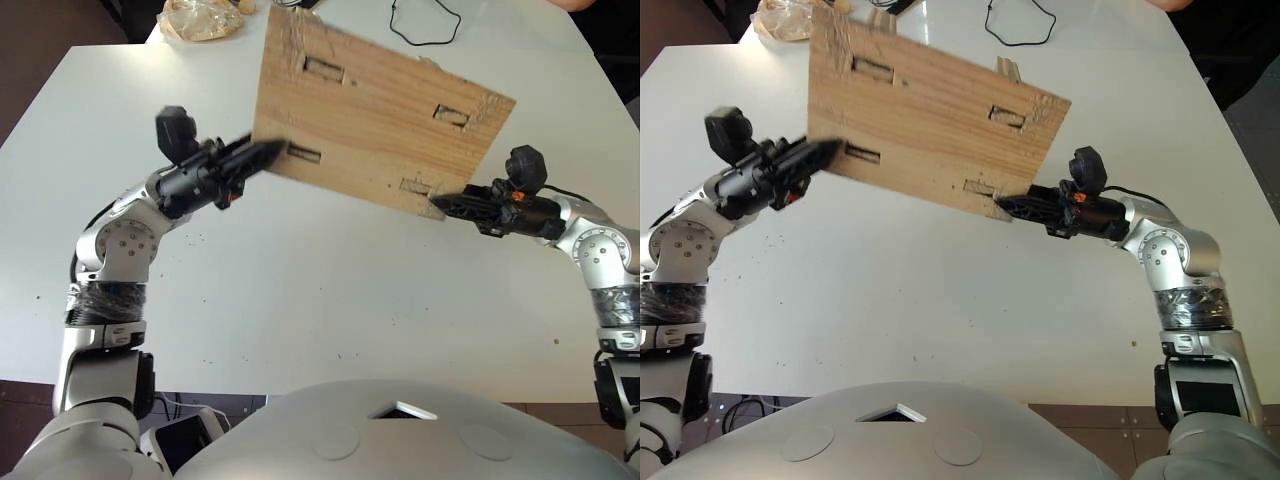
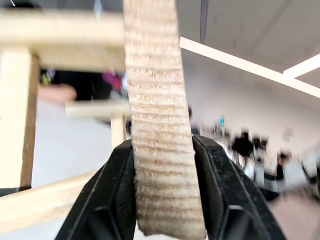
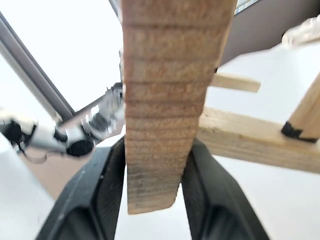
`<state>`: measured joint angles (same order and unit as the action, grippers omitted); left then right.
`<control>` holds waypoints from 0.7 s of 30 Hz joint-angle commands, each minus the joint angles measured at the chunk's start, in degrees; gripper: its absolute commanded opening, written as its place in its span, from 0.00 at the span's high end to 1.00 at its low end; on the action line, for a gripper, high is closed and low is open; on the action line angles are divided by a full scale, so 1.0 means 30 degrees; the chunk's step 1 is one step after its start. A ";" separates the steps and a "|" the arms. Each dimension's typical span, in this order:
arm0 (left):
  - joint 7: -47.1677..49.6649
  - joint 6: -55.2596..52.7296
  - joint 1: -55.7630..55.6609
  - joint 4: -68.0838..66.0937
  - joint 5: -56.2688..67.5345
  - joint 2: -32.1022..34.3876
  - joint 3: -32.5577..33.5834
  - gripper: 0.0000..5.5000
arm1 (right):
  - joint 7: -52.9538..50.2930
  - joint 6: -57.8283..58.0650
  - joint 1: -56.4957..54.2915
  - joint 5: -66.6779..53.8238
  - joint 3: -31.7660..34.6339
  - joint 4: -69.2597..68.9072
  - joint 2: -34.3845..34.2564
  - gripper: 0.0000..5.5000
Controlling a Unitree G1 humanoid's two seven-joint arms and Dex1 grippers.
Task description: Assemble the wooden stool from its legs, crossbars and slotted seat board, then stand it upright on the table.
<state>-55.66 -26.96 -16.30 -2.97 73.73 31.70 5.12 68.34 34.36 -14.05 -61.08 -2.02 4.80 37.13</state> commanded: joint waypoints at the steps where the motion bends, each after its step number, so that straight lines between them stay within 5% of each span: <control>1: 1.9168 0.5438 -0.5292 0.8363 1.3000 -0.6125 0.1825 0.73 | -1.8588 -0.5253 -0.6622 -1.5434 0.2431 -0.9400 -0.7075 0.73; 7: 2.4723 0.5789 -0.5374 0.8881 1.2798 -0.6959 0.0872 0.76 | -2.4642 -0.8739 -0.9814 -1.4240 0.4411 -0.8011 -1.0553 0.73; 21: 3.2785 0.5620 -0.4237 0.7320 1.1025 -1.0074 0.0111 0.76 | -3.6218 -0.8178 -0.7403 -0.9562 0.3551 -0.5540 -1.4540 0.74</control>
<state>39.48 -6.65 -26.82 17.50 104.59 3.31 8.05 -37.50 8.55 -34.68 -91.12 9.70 -10.61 -4.48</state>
